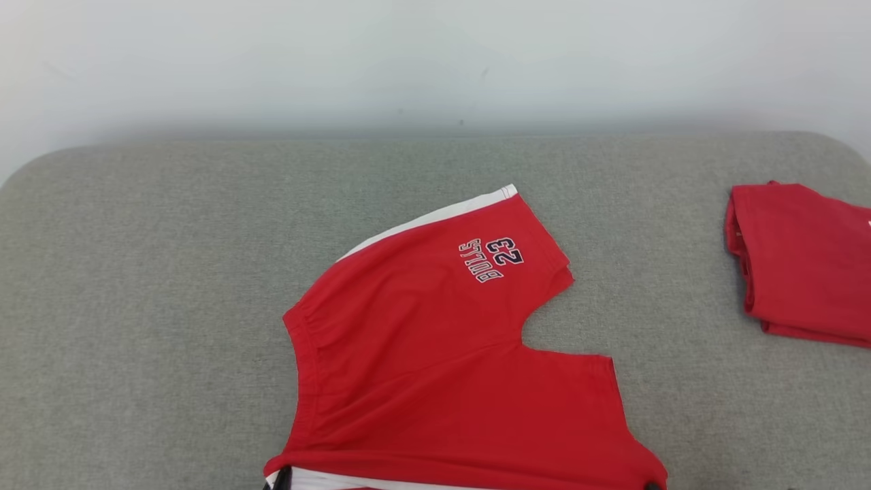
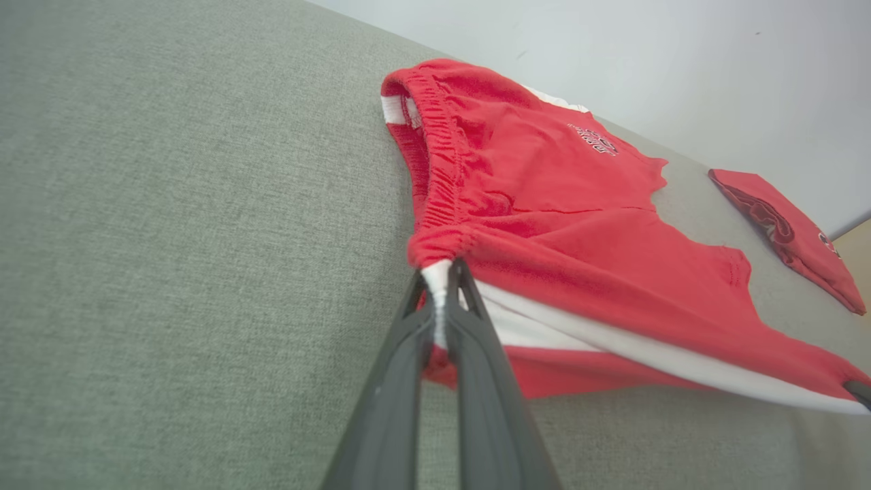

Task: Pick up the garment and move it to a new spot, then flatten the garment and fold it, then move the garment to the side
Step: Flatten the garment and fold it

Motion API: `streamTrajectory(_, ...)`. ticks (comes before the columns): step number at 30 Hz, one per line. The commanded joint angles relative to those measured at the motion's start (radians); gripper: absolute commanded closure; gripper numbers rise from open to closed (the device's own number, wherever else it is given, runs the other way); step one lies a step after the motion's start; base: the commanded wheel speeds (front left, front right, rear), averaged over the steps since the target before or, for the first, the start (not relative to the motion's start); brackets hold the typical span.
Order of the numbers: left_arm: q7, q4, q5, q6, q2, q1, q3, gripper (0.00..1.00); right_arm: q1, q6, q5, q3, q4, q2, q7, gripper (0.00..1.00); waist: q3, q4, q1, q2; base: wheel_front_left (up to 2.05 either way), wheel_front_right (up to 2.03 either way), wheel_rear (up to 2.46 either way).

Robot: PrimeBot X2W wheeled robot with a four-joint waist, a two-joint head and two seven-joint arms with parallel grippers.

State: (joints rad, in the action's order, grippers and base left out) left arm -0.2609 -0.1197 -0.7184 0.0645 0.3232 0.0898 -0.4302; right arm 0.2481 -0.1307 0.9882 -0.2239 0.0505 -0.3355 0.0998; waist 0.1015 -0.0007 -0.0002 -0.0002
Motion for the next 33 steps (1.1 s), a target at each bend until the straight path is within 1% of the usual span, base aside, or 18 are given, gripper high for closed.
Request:
streamTrajectory(1,-0.004,0.0,0.019,-0.005,-0.003,0.011,0.024,1.0,0.011,0.0,-0.021,0.03,-0.026,0.017,0.013,1.0,-0.011,0.012,0.0002,0.0002,0.0,0.0,0.0)
streamTrajectory(4,-0.004,0.015,0.051,-0.021,-0.025,-0.004,0.037,1.0,-0.004,0.0,-0.06,0.068,-0.083,0.049,0.039,1.0,-0.012,0.017,0.0002,0.0002,0.0,0.0,0.0)
streamTrajectory(5,-0.004,0.015,0.051,-0.021,-0.025,-0.004,0.037,1.0,-0.004,0.0,-0.06,0.068,-0.083,0.049,0.039,1.0,-0.012,0.017,0.0002,0.0002,0.0,0.0,0.0)
streamTrajectory(8,-0.004,0.032,0.084,-0.039,-0.04,-0.034,0.051,1.0,-0.065,0.0,-0.101,0.095,-0.134,0.07,0.063,1.0,-0.007,0.021,0.0002,0.0002,0.0,0.0,0.0)
streamTrajectory(11,-0.004,0.036,0.099,-0.057,-0.047,-0.081,0.062,1.0,-0.155,0.0,-0.137,0.106,-0.149,0.072,0.103,1.0,0.003,0.023,0.0002,0.0002,0.0,0.0,0.0)
streamTrajectory(14,0.004,0.021,0.109,-0.076,-0.047,-0.159,0.061,1.0,-0.285,0.0,-0.165,0.127,-0.114,0.064,0.132,1.0,0.02,0.037,0.0002,0.0002,0.0,0.0,0.0)
streamTrajectory(16,0.006,-0.005,0.08,-0.091,-0.064,-0.222,0.074,1.0,-0.374,0.0,-0.182,0.133,-0.066,0.061,0.156,1.0,0.037,0.05,0.0002,0.0002,0.0,0.0,0.0)
streamTrajectory(19,0.01,-0.075,0.065,-0.11,-0.08,-0.325,0.083,1.0,-0.518,0.0,-0.2,0.12,0.024,0.06,0.183,1.0,0.066,0.066,0.0002,0.0002,0.0,0.0,0.0)
streamTrajectory(22,0.014,-0.17,0.084,-0.133,-0.085,-0.434,0.073,1.0,-0.669,0.0,-0.22,0.108,0.147,0.058,0.19,1.0,0.101,0.081,0.0002,0.0002,0.0,0.0,0.0)
streamTrajectory(27,0.009,-0.318,0.073,-0.163,-0.123,-0.584,0.054,1.0,-0.904,0.0,-0.259,0.08,0.372,0.071,0.176,1.0,0.164,0.11,0.0002,0.0002,0.0,0.0,0.0)
streamTrajectory(31,0.004,-0.423,0.073,-0.179,-0.149,-0.673,0.035,1.0,-1.043,0.0,-0.288,0.045,0.545,0.085,0.147,1.0,0.207,0.13,0.0002,0.0002,0.0,0.0,0.0)
streamTrajectory(33,0.001,-0.47,0.072,-0.188,-0.161,-0.706,0.028,1.0,-1.099,0.0,-0.301,0.041,0.632,0.091,0.114,1.0,0.22,0.142,0.0002,0.0002,0.0,0.0,0.0)
